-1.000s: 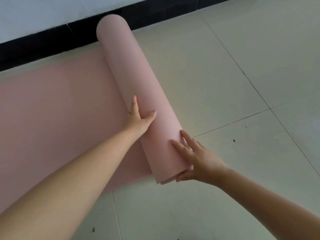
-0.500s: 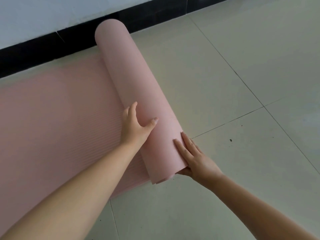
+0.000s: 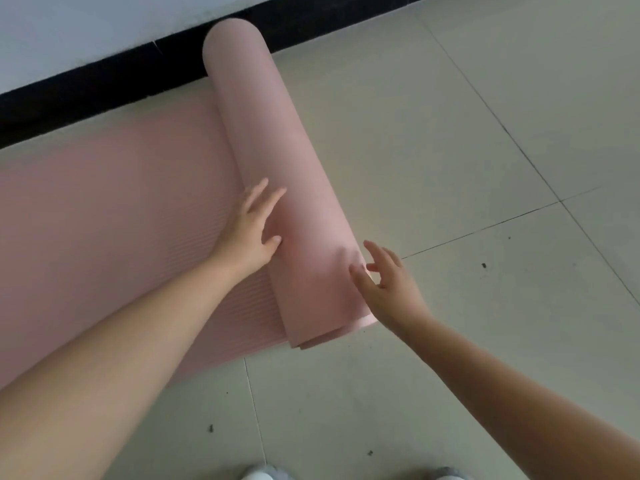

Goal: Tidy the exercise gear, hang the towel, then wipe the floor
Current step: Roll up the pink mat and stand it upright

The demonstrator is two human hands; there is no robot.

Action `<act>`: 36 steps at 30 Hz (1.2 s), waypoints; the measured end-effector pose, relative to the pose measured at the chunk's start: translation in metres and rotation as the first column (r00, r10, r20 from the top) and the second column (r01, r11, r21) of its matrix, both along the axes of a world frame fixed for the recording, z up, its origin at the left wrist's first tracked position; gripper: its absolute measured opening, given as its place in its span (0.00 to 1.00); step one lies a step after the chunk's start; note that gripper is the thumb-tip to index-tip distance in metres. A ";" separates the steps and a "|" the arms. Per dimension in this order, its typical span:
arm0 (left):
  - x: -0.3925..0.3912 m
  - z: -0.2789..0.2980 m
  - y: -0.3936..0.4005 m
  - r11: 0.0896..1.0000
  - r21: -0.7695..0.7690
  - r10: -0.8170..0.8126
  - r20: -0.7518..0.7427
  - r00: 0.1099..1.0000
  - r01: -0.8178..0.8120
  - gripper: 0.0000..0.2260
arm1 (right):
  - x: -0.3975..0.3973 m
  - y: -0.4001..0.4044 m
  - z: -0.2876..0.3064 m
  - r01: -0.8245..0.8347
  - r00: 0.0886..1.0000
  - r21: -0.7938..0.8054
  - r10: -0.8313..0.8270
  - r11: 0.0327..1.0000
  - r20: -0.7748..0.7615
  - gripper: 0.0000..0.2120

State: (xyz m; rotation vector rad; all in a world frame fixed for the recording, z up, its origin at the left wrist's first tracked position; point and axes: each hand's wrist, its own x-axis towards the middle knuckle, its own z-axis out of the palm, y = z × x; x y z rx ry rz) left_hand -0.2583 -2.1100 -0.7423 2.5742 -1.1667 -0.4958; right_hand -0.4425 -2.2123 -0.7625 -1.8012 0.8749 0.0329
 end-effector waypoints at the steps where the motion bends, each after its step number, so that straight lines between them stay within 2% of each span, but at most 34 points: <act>1: 0.003 0.005 0.002 0.988 0.108 -0.114 0.056 0.992 0.107 0.31 | 0.006 -0.001 0.000 0.043 0.997 0.074 -0.038 0.996 -0.074 0.25; 3: 0.008 0.012 0.005 0.940 0.286 -0.213 0.061 0.975 0.187 0.32 | 0.018 0.001 0.004 0.059 0.983 0.151 -0.031 0.987 -0.183 0.23; 7: 0.008 0.028 0.010 0.912 0.409 -0.075 0.111 0.991 0.023 0.23 | 0.036 0.013 0.018 -0.043 0.978 0.204 0.083 0.978 -0.189 0.24; 10: 0.004 0.035 0.018 0.829 0.556 0.016 0.088 0.996 -0.062 0.31 | 0.044 0.017 0.030 -0.127 0.965 0.268 0.181 0.955 -0.188 0.26; 12: 0.001 0.035 0.028 0.782 0.619 0.032 0.078 0.996 -0.073 0.33 | 0.050 0.018 0.035 -0.091 0.964 0.328 0.166 0.940 -0.207 0.28; 13: 0.000 0.035 0.033 0.784 0.614 0.046 0.091 0.995 -0.092 0.33 | 0.054 0.019 0.037 -0.085 0.960 0.317 0.163 0.945 -0.229 0.29; 15: 0.001 0.033 0.036 0.825 0.554 0.041 0.134 0.990 -0.109 0.32 | 0.063 0.019 0.039 -0.152 0.935 0.180 0.201 0.972 -0.293 0.26; 17: 0.006 0.031 0.035 0.863 0.500 -0.013 0.160 0.987 -0.069 0.30 | 0.070 0.021 0.037 -0.257 0.883 0.046 0.254 0.965 -0.394 0.23; 18: 0.008 0.031 0.033 0.871 0.490 -0.056 0.171 0.984 -0.036 0.29 | 0.073 0.023 0.035 -0.283 0.867 0.029 0.269 0.959 -0.420 0.22; 21: 0.018 0.028 0.032 0.878 0.477 -0.136 0.185 0.973 0.032 0.26 | 0.082 0.033 0.034 -0.225 0.881 0.134 0.260 0.965 -0.394 0.23; 25: 0.033 0.023 0.041 0.911 0.411 -0.057 0.195 0.979 -0.029 0.26 | 0.091 0.047 0.028 -0.173 0.910 0.078 0.189 0.982 -0.369 0.21; 26: 0.039 0.023 0.044 0.912 0.409 -0.049 0.190 0.981 -0.034 0.25 | 0.094 0.050 0.025 -0.149 0.917 0.079 0.168 0.986 -0.361 0.20; 28: 0.052 0.025 0.052 0.909 0.415 -0.055 0.201 0.978 -0.034 0.20 | 0.102 0.058 0.022 -0.086 0.929 0.187 0.147 0.979 -0.340 0.11; 30: 0.064 0.027 0.062 0.900 0.434 -0.073 0.220 0.973 -0.031 0.17 | 0.111 0.066 0.021 -0.062 0.928 0.215 0.135 0.975 -0.346 0.10; 31: 0.070 0.028 0.067 0.903 0.429 -0.084 0.237 0.968 -0.026 0.17 | 0.116 0.068 0.021 -0.062 0.930 0.175 0.121 0.983 -0.347 0.11; 33: 0.081 0.028 0.078 0.924 0.382 -0.135 0.295 0.946 0.013 0.17 | 0.126 0.071 0.023 -0.089 0.940 0.068 0.106 0.994 -0.324 0.10; 36: 0.100 0.024 0.095 0.909 0.366 -0.337 0.359 0.870 0.201 0.18 | 0.139 0.082 0.030 -0.116 0.934 0.101 0.143 0.988 -0.326 0.07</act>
